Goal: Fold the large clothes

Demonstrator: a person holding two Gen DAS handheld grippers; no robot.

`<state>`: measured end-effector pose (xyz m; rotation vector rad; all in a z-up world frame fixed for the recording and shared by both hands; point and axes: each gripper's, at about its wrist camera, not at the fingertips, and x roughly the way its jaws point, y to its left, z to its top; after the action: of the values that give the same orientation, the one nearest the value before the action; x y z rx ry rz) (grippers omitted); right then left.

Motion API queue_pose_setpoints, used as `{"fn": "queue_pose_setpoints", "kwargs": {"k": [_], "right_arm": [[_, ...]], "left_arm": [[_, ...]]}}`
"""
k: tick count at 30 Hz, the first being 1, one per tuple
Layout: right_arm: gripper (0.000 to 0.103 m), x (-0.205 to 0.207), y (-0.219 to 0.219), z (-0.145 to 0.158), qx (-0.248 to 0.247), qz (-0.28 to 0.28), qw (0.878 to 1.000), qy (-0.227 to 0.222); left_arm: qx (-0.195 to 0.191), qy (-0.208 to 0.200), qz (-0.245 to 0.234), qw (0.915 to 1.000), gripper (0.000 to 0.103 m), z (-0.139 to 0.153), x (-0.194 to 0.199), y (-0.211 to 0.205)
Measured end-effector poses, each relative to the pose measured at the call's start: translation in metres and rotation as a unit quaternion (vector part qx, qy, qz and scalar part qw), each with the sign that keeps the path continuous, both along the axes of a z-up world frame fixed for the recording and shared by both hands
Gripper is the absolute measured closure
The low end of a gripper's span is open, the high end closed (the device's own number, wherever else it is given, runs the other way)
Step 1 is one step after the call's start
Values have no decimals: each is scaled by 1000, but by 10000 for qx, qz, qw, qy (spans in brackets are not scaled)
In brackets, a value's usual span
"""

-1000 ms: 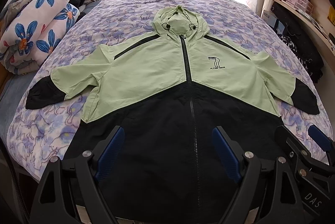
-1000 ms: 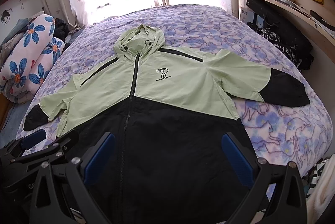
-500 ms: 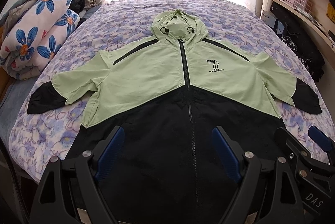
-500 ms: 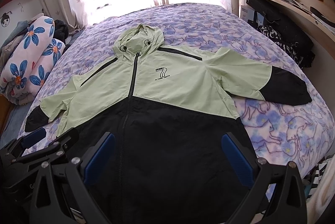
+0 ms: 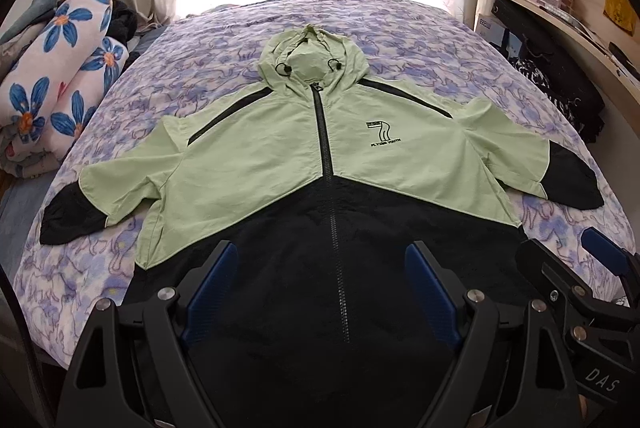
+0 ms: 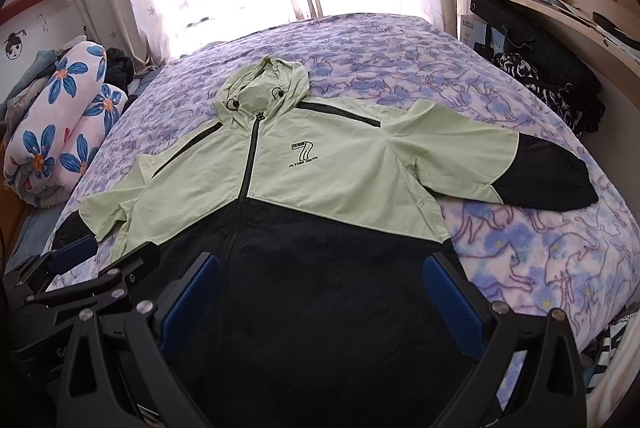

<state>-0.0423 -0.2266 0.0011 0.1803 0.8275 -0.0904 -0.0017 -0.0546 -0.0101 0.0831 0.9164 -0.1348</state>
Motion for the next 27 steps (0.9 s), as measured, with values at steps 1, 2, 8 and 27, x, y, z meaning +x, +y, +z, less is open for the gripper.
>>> {"fn": "queue_pose_setpoints", "kwargs": {"k": [1, 2, 8, 27], "right_arm": [[0, 0, -3, 1, 0, 0, 10000, -31], [0, 2, -5, 3, 1, 7, 10000, -63], [0, 5, -33, 17, -39, -48, 9994, -334], [1, 29, -146, 74, -656, -663, 9922, -828]], "left_arm": [[48, -67, -36, 10000, 18, 3, 1, -4], [79, -121, -63, 9999, 18, 5, 1, -8], [74, -499, -276, 9983, 18, 29, 8, -33], [39, -1423, -765, 9869, 10, 99, 64, -145]]}}
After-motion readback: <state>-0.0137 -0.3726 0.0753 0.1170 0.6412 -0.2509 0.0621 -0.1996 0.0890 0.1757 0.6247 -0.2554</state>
